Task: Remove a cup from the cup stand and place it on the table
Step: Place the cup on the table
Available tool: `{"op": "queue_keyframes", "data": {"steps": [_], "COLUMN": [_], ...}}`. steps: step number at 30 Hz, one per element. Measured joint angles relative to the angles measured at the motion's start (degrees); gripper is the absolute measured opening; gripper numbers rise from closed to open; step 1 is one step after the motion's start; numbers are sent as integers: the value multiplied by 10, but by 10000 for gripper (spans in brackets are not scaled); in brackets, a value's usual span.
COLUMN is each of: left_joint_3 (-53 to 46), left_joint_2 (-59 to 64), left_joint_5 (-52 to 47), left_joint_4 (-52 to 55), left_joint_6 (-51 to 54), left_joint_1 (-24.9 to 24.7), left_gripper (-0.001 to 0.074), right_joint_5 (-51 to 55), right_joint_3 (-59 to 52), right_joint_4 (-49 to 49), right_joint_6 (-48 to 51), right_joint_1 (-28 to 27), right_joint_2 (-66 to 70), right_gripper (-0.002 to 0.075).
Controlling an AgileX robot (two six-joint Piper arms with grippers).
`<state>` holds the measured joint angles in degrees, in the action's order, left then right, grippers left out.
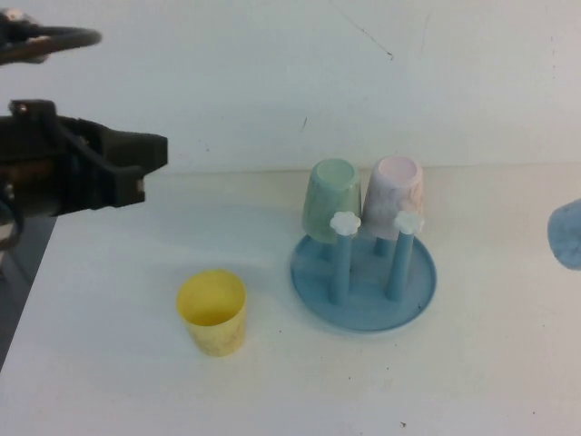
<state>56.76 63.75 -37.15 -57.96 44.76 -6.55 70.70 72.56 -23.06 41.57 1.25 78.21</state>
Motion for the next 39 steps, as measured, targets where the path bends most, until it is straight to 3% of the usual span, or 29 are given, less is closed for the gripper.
{"op": "queue_keyframes", "data": {"steps": [11,19,39], "left_joint_3": [0,0,-73], "left_joint_2": [-192,-287,-313], "left_joint_5": [-14,-25,-75], "left_joint_4": [157,199,205], "left_joint_6": [-52,-62,-72], "left_joint_1": [0,0,0], "left_gripper": [-1,-1,-1], "right_joint_5": [-1,-6,-14], "right_joint_3": [66,109,120], "right_joint_4": [159,284,280], "right_joint_6": [-30,-29,26], "right_joint_1": [111,129,129], "right_joint_2": [154,260,354], "right_gripper": [27,27,33]}}
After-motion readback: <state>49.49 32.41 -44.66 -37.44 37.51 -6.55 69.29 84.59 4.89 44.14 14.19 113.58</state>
